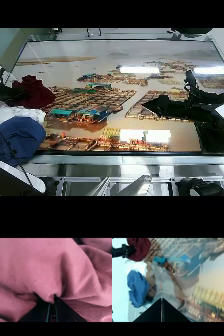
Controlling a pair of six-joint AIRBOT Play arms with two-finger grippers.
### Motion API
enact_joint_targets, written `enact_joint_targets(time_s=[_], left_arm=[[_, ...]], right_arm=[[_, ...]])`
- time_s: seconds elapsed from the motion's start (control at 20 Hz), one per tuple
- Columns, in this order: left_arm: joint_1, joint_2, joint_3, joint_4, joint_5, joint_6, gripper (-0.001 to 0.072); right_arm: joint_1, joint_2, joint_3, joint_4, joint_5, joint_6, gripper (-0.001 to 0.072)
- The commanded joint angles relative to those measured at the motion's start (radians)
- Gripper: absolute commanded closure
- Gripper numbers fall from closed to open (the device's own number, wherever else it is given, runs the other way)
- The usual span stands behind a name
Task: Fold the shirts.
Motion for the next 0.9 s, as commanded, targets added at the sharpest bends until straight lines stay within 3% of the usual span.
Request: enact_joint_targets(time_s=[0.0,0.2,0.35,0.55,0.75,0.8,0.85], left_arm=[[-0.049,0.014,0.015,-0.043,-0.065,0.005,0.0682],[-0.146,0.202,0.015,-0.495,-0.068,0.104,0.0682],[-0.271,0.364,0.015,-0.732,-0.106,0.137,0.0682],[-0.492,0.484,0.015,-0.739,-0.220,0.117,0.0682],[-0.709,0.492,-0.007,-0.568,-0.227,0.031,0.0682],[-0.750,0.492,-0.034,-0.553,-0.205,0.031,0.0682],[-0.782,0.492,-0.069,-0.550,-0.174,0.031,0.0684]], right_arm=[[0.001,0.000,0.000,0.022,0.009,0.001,0.0695],[0.000,-0.001,0.000,0.073,0.008,-0.020,0.0695],[-0.002,0.000,0.000,0.072,0.008,-0.154,0.0694],[-0.052,0.000,0.000,0.071,0.029,-0.222,0.0694],[-0.140,0.000,0.000,0.072,0.109,-0.299,0.0676],[-0.156,0.000,0.000,0.072,0.121,-0.306,0.0520],[-0.171,0.000,0.000,0.072,0.127,-0.306,0.0304]])
